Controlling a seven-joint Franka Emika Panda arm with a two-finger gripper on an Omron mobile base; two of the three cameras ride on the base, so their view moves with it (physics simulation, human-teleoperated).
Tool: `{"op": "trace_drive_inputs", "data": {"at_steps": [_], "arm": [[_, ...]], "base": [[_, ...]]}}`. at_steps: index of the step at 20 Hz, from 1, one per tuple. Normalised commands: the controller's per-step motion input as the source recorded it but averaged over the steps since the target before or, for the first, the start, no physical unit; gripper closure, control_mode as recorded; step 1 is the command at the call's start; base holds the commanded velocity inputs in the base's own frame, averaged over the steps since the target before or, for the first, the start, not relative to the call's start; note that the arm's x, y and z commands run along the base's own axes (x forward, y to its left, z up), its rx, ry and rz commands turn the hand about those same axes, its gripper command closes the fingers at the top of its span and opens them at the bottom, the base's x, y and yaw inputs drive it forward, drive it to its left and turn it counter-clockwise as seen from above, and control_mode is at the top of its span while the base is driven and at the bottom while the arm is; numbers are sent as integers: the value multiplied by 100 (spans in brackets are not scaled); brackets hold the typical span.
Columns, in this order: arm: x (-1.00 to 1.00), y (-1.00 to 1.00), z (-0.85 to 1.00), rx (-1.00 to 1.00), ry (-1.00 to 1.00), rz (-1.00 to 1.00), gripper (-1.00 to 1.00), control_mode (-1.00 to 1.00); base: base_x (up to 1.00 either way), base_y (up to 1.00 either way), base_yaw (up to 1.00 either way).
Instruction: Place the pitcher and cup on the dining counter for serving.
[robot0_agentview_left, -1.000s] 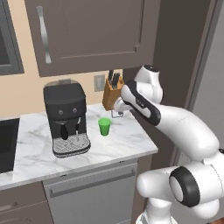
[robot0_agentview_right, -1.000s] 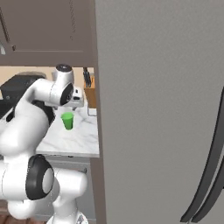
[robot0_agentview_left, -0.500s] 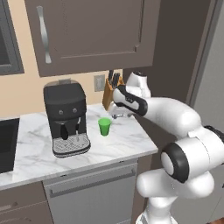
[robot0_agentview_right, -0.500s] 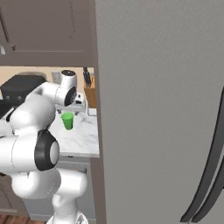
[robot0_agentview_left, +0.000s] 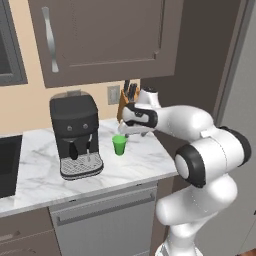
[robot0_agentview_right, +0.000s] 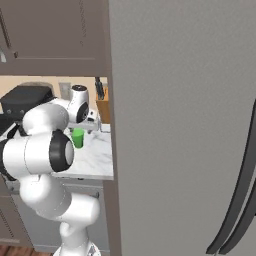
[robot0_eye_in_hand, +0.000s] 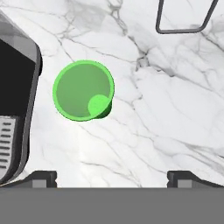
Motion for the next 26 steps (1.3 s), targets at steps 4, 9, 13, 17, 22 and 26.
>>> {"op": "trace_drive_inputs", "data": {"at_steps": [4,9,13,17,22,26], "arm": [[35,6,-32,-3,0,-7,-100,-100],[28,0,-33,0,0,-7,-100,-100],[16,0,-37,0,0,-7,-100,-100],[10,0,-36,0,0,-7,-100,-100],[0,0,-34,0,0,-5,-100,-100],[1,3,-13,0,0,-2,-100,-100]], "base": [[0,0,0],[0,0,0],[0,0,0],[0,0,0],[0,0,0],[0,0,0]]}}
